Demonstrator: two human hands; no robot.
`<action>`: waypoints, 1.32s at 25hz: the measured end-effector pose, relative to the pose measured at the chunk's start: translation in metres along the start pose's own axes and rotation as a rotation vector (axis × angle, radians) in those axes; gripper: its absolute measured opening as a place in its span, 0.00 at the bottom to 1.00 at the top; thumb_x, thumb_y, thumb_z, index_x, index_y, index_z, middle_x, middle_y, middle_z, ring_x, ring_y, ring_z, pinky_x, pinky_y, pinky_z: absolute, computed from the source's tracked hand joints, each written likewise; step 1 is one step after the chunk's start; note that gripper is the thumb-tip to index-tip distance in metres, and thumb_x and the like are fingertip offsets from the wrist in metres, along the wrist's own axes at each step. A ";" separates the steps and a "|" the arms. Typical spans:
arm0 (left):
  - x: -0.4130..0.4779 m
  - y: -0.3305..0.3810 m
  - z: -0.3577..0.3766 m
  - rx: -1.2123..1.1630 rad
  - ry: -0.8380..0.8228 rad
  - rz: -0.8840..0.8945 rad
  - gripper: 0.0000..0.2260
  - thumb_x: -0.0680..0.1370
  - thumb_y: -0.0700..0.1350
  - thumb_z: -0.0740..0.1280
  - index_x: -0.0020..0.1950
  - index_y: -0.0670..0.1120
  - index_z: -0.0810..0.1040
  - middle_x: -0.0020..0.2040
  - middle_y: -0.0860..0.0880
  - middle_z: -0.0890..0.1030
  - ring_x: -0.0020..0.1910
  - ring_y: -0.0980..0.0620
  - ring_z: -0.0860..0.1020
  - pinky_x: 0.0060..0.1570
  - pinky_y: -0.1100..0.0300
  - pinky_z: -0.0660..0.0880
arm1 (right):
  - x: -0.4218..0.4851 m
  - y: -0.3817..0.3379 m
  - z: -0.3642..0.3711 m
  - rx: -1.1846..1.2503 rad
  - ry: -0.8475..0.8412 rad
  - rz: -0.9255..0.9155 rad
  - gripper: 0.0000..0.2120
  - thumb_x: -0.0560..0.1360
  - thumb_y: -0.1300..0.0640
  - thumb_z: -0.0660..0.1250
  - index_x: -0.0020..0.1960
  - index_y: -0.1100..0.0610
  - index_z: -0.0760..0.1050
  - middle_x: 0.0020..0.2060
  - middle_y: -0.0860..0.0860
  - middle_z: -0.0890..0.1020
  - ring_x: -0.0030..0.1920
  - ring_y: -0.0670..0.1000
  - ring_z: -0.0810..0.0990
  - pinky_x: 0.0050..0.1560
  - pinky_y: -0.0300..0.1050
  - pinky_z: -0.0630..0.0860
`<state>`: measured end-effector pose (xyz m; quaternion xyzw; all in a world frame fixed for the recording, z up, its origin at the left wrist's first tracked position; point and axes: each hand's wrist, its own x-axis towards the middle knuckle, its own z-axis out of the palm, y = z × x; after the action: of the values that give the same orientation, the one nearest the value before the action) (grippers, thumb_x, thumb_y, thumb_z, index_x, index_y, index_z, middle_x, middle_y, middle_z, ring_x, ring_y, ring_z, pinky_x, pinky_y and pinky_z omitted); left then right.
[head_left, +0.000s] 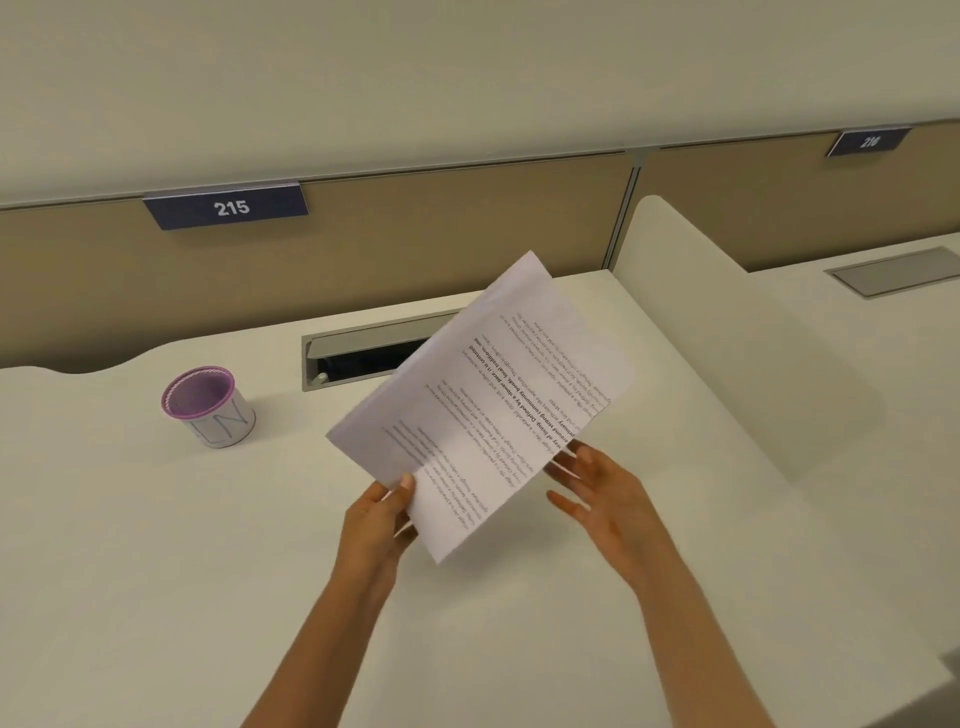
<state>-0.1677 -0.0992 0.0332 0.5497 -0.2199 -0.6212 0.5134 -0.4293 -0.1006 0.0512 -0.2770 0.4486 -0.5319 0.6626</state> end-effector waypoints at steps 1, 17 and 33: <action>-0.006 -0.011 0.010 -0.041 -0.006 -0.025 0.07 0.79 0.43 0.65 0.54 0.50 0.81 0.48 0.51 0.86 0.44 0.53 0.84 0.43 0.55 0.78 | -0.002 0.007 0.020 -0.017 -0.041 -0.018 0.17 0.74 0.54 0.71 0.62 0.54 0.78 0.60 0.55 0.83 0.62 0.58 0.80 0.62 0.57 0.76; -0.001 0.079 0.050 0.294 -0.378 0.398 0.10 0.75 0.50 0.69 0.57 0.56 0.81 0.54 0.53 0.84 0.49 0.51 0.83 0.40 0.62 0.81 | 0.001 -0.046 0.013 -0.367 -0.131 -0.320 0.16 0.75 0.51 0.68 0.62 0.50 0.79 0.60 0.49 0.83 0.60 0.50 0.82 0.57 0.41 0.79; -0.007 0.042 0.038 0.163 -0.190 0.271 0.12 0.81 0.45 0.61 0.56 0.58 0.81 0.53 0.54 0.85 0.50 0.53 0.84 0.42 0.60 0.81 | -0.003 -0.054 -0.007 -0.488 -0.121 -0.205 0.16 0.76 0.54 0.69 0.64 0.49 0.76 0.56 0.51 0.85 0.56 0.52 0.84 0.53 0.45 0.80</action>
<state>-0.1868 -0.1197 0.0832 0.4939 -0.3890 -0.5756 0.5229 -0.4601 -0.1124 0.0942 -0.5036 0.4927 -0.4552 0.5445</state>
